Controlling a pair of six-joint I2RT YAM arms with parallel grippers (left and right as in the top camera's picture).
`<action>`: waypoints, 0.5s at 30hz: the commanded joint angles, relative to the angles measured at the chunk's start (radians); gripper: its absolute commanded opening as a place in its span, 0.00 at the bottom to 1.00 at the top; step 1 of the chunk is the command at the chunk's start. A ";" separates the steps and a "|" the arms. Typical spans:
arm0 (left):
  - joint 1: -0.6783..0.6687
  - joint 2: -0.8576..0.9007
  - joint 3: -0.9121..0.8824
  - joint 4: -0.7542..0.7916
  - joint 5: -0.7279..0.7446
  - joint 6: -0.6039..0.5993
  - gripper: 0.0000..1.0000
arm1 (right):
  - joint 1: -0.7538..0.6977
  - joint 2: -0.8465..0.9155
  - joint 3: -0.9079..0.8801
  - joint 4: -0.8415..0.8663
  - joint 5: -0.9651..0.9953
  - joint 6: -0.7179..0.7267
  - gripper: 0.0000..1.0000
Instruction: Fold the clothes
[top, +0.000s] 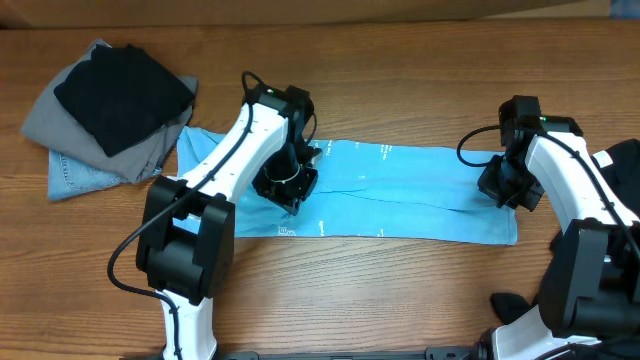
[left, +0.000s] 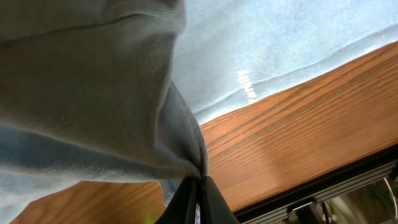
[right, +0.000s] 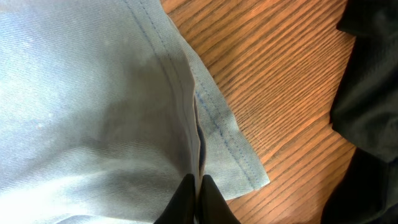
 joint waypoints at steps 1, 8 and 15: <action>-0.019 -0.006 0.022 0.001 0.022 -0.029 0.04 | -0.003 -0.027 0.028 0.005 0.021 0.001 0.04; -0.017 -0.006 0.022 -0.001 -0.010 -0.029 0.53 | -0.004 -0.027 0.028 0.005 0.021 0.001 0.04; 0.047 -0.006 0.081 -0.068 -0.141 -0.033 0.68 | -0.004 -0.027 0.028 0.009 0.020 0.001 0.04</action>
